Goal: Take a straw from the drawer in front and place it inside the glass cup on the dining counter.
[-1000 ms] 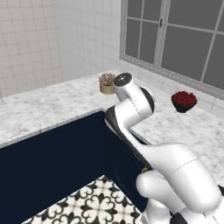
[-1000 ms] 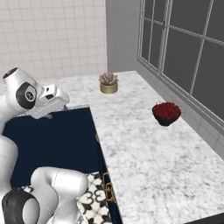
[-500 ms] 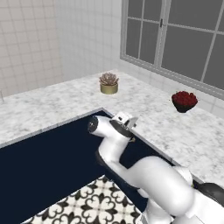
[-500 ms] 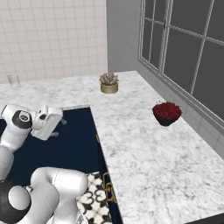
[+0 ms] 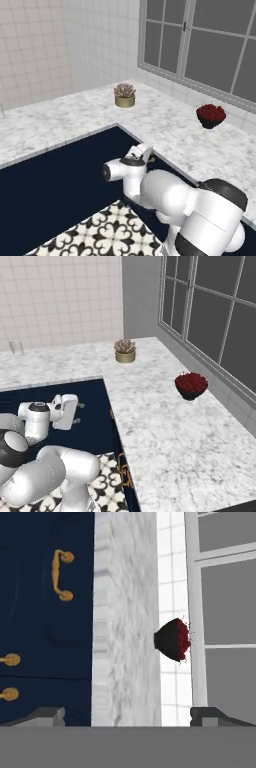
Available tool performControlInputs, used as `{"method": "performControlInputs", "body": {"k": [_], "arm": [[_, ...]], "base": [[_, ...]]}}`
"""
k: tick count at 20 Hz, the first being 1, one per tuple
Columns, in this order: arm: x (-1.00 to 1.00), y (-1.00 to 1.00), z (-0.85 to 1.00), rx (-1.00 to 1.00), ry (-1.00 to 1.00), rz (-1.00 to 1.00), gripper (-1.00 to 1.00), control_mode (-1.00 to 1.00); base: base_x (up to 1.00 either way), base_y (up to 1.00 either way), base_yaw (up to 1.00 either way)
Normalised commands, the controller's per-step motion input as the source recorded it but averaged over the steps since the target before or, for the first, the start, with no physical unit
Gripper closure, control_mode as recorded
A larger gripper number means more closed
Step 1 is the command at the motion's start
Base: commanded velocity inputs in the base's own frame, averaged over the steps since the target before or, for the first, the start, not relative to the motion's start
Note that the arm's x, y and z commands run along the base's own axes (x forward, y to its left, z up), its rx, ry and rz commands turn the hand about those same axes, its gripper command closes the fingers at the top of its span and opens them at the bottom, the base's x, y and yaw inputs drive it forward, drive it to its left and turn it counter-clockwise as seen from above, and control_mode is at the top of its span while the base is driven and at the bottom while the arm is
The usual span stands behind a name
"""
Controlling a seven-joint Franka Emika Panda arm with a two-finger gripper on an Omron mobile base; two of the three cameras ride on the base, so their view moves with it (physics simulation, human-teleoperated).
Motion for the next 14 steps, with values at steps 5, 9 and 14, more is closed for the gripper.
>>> {"method": "performControlInputs", "body": {"k": [5,9,14], "arm": [[0.49,-0.05,-0.52,-0.1,0.0,-0.01,-1.0,-1.0],[0.49,-0.16,-0.46,-0.06,0.0,-0.01,-1.0,-1.0],[0.54,-0.11,-0.39,-0.02,0.0,0.0,-1.0,-1.0]], "base": [[0.0,0.0,0.0],[0.0,0.0,0.0],[0.0,0.0,0.0]]}}
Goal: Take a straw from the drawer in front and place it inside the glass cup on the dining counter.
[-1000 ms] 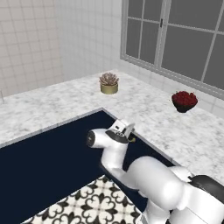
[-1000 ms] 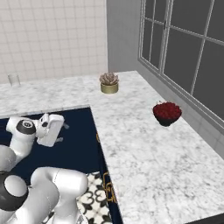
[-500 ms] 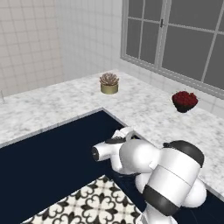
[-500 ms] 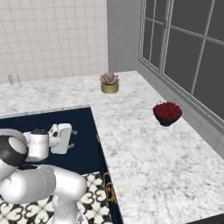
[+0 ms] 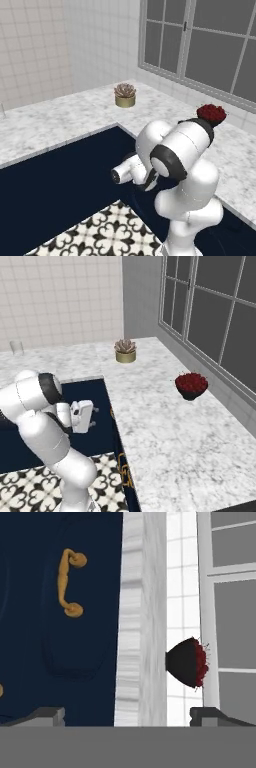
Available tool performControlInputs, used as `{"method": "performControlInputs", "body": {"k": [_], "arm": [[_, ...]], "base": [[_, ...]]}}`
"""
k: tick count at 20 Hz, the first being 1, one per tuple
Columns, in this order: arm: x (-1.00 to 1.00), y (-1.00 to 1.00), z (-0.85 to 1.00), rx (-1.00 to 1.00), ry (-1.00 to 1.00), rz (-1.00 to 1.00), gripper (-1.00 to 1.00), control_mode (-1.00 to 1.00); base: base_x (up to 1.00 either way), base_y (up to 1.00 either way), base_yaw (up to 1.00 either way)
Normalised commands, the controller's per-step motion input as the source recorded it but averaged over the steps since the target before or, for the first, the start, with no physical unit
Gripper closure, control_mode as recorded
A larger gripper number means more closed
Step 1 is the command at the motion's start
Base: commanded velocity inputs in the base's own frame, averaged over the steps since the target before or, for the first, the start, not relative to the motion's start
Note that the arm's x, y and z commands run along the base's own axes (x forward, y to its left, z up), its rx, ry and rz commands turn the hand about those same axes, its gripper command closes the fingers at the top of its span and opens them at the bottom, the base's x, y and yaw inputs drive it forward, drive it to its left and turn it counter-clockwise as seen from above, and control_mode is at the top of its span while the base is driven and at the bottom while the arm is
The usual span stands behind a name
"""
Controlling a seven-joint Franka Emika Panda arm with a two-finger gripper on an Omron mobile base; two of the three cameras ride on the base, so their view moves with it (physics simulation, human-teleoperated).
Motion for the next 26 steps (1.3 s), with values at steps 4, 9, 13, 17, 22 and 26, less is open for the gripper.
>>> {"method": "performControlInputs", "body": {"k": [4,9,13,17,22,26], "arm": [[0.55,-0.11,-0.36,-0.01,0.0,-0.01,-1.0,-1.0],[0.53,-0.11,-0.32,-0.01,0.0,-0.02,-1.0,-1.0],[0.53,-0.23,-0.17,0.0,0.0,-0.04,-1.0,-1.0],[0.62,-0.23,-0.15,0.0,0.01,-0.04,-1.0,-1.0],[0.63,-0.19,-0.25,0.0,0.07,0.0,-1.0,-1.0],[0.47,-0.19,-0.33,0.0,0.09,0.0,-1.0,-1.0]], "base": [[0.0,0.0,0.0],[0.0,0.0,0.0],[0.0,0.0,0.0],[0.0,0.0,0.0],[0.0,0.0,0.0],[0.0,0.0,0.0]]}}
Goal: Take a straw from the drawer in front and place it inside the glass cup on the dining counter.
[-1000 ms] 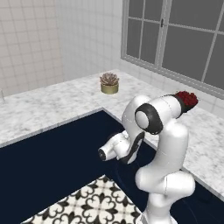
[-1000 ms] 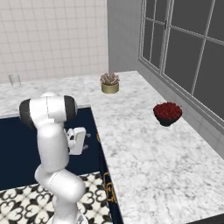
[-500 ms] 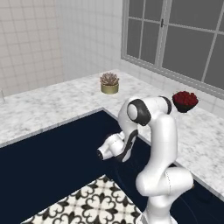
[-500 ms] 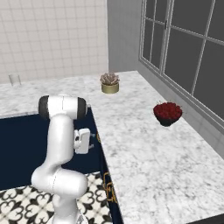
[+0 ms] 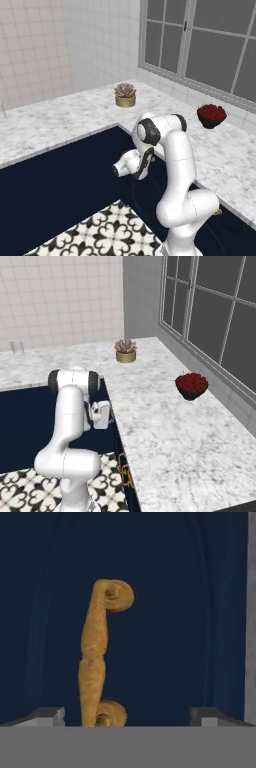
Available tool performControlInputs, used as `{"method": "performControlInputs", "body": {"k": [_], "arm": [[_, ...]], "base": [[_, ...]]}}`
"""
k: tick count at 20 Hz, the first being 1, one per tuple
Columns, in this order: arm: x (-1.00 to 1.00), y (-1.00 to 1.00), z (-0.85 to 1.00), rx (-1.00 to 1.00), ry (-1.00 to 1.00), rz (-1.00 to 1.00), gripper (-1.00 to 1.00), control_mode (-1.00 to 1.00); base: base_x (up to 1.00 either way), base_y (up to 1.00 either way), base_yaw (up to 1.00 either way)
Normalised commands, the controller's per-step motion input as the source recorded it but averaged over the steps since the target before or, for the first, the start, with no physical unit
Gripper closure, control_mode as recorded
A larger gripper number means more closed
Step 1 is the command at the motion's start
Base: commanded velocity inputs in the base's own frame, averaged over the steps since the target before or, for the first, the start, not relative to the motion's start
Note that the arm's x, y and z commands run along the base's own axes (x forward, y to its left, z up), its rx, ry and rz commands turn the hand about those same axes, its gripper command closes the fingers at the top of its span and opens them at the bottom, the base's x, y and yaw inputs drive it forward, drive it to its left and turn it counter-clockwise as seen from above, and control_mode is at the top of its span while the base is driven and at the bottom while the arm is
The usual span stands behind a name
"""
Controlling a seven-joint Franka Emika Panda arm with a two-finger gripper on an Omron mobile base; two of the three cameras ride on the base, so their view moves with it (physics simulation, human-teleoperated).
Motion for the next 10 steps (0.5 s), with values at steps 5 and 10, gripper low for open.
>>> {"method": "performControlInputs", "body": {"k": [5,10], "arm": [[0.3,-0.14,-0.41,0.0,0.09,0.0,-1.0,-1.0],[0.28,-0.13,-0.37,0.0,0.06,0.0,-1.0,-1.0]], "base": [[0.0,0.0,0.0],[0.0,0.0,0.0]]}}
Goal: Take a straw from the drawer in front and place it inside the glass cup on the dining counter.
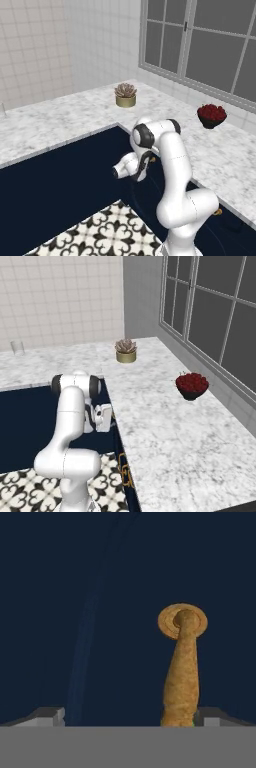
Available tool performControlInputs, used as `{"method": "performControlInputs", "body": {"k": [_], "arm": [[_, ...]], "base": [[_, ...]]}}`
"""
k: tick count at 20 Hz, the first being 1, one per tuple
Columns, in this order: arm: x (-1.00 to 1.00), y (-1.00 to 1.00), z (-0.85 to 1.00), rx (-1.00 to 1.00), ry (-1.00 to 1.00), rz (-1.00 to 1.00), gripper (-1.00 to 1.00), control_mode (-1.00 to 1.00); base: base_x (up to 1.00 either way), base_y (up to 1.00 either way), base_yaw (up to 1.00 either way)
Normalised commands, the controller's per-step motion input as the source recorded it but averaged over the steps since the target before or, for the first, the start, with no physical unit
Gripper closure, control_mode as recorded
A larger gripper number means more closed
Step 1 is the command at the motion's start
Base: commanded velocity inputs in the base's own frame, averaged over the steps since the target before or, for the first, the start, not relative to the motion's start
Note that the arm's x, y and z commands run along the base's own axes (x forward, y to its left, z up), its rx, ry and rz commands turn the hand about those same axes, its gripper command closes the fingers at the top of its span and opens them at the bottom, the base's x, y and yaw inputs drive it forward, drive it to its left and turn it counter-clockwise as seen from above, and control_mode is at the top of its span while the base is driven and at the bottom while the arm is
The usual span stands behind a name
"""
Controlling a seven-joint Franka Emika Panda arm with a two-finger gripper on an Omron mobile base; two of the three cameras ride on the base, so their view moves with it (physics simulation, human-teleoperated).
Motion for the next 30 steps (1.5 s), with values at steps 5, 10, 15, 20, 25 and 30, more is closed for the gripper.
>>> {"method": "performControlInputs", "body": {"k": [5,10,15,20,25,30], "arm": [[0.16,-0.07,-0.17,0.0,0.04,0.0,1.0,-1.0],[-0.13,0.01,0.0,0.03,0.0,0.0,1.0,-1.0],[-0.57,0.44,0.0,0.14,0.01,0.02,1.0,-1.0],[-0.8,0.77,0.13,0.19,0.06,0.06,1.0,-1.0],[-0.8,0.94,0.2,0.22,0.13,0.09,1.0,-1.0],[-0.66,1.0,0.2,0.22,0.19,0.11,1.0,-1.0]], "base": [[0.0,0.0,0.0],[0.0,0.0,0.0],[0.0,0.0,0.0],[0.0,0.0,0.0],[0.0,0.0,0.0],[0.0,0.0,0.0]]}}
